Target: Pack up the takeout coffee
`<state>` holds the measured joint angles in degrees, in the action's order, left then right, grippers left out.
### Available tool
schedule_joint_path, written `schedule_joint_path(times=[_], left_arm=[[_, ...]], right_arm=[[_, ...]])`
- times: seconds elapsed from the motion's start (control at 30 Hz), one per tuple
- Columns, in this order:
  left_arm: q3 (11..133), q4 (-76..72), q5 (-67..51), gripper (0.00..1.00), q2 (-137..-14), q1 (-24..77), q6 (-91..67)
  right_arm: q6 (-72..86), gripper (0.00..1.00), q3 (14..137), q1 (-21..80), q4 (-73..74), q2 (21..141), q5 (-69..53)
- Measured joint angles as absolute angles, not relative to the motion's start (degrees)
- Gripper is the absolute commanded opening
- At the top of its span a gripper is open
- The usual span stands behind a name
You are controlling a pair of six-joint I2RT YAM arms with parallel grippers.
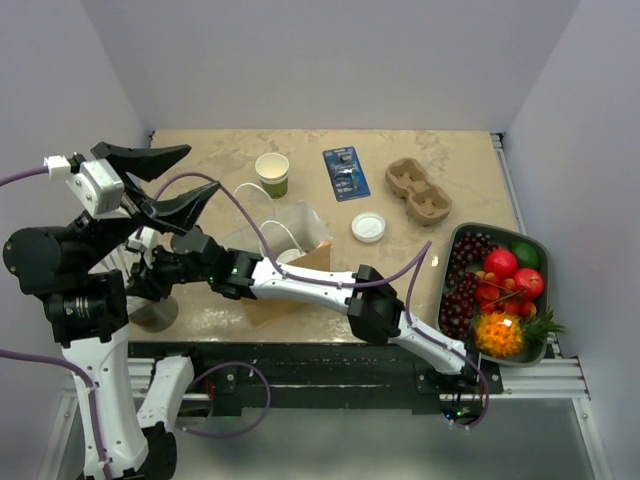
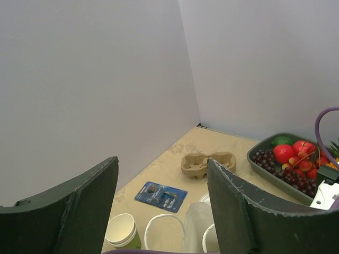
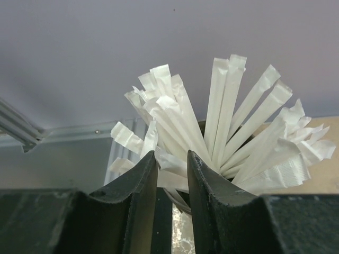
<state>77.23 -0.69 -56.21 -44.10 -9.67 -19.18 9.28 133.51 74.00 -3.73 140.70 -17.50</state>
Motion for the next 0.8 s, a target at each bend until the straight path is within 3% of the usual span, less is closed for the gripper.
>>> schedule_joint_path(times=[0.27,0.33,0.8], left_arm=[[77.2,0.1,-56.2,0.72,-44.1,-8.8,-18.2],[77.2,0.2,-56.2,0.72,-44.2,-8.8,-18.2],[79.6,0.5,-52.7,0.73,-46.4,-8.5,-18.3]], right_arm=[[9.0,0.16,133.8,74.2,-3.8,141.3,-17.5],[9.0,0.0,133.8,74.2,-4.0,141.3,-17.5],[6.8,0.0,132.4,74.2,-3.9,137.3,-14.2]])
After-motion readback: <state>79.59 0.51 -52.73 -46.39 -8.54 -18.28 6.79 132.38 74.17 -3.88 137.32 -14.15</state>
